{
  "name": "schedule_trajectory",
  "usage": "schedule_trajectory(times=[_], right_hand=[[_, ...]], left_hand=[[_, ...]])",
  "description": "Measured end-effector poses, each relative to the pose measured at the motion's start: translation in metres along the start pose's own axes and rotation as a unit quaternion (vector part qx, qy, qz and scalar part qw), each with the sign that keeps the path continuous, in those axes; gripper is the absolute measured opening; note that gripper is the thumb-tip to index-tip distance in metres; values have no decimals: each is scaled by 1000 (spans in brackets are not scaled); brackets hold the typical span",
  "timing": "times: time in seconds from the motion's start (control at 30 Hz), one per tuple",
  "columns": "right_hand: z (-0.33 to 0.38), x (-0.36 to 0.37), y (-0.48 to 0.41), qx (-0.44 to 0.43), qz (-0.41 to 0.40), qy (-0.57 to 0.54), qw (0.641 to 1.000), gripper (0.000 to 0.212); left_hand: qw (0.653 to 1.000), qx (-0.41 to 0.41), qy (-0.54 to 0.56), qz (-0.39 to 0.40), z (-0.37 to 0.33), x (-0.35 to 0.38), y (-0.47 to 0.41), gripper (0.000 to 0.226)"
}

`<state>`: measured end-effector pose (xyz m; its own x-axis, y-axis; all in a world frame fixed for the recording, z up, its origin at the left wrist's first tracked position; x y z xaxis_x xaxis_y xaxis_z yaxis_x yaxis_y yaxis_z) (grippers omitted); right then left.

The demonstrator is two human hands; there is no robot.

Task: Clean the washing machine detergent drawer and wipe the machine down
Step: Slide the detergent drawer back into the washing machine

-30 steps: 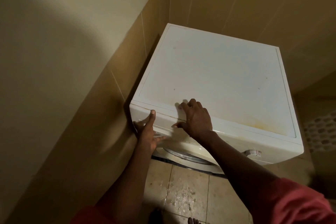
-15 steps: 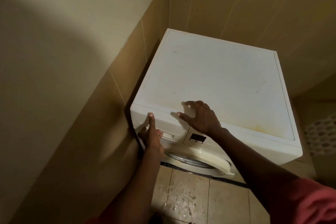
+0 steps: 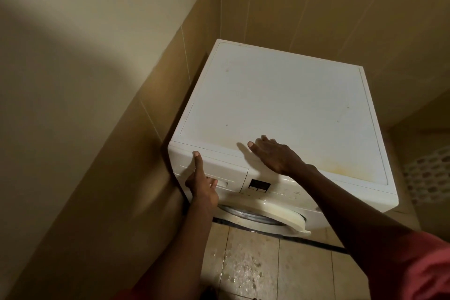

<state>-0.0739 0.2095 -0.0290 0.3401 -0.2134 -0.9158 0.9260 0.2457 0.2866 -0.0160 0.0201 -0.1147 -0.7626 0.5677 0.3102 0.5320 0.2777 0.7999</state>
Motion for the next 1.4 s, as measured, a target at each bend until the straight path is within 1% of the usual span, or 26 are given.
schedule_trajectory(times=[0.07,0.13,0.23,0.3,0.37,0.43,0.53,0.67,0.73,0.8,0.93,1.07,1.27,1.4], right_hand=[[0,-3,-2,-3,15,-9,1000,107],[0,-4,-2,-15,30,-4,999,93],[0,-7,-2,-15,43,12,999,63],[1,-10,-2,9,33,1,999,49],[1,-12,-2,29,8,-25,999,41],[1,-11,-3,27,14,0,1000,42],[-1,-7,-5,2,48,50,998,50],[-7,-6,-10,-2,60,39,997,63],[-8,-8,-13,-3,81,61,995,68],[-7,-9,-13,6,92,58,994,70],[-1,-9,-9,10,82,44,996,73],[0,-3,-4,10,82,42,996,76],[2,-1,-2,14,73,47,996,79],[2,1,-2,12,72,48,996,81]], left_hand=[[999,0,1,38,-2,-1,-3,134],[998,4,-2,58,1,4,-1,131],[1000,13,-22,17,6,13,1,118],[999,25,-28,-12,8,14,0,106],[999,24,-38,-14,8,12,-1,100],[999,21,-43,4,6,10,-2,98],[998,28,-48,0,5,9,0,92],[1000,22,-3,13,16,-12,12,112],[1000,20,4,14,19,-30,21,103],[1000,10,-1,12,20,-47,29,95],[1000,0,0,8,20,-73,46,83],[1000,0,-14,-8,23,-97,61,64],[997,15,-74,0,22,-114,68,62],[996,22,-85,10,23,-115,66,63]])
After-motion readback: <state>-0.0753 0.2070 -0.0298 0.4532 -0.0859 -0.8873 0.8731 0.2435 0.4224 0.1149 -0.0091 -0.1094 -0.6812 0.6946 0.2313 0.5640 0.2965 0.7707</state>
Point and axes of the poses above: each hand's wrist, its own y-axis away from the middle knuckle, its own x-axis out of the palm, z = x × y, the point moved 1 cm from there along -y, towards the middle knuckle, and after that the axes turned 6 degrees about -z, right-handed, at the moved point
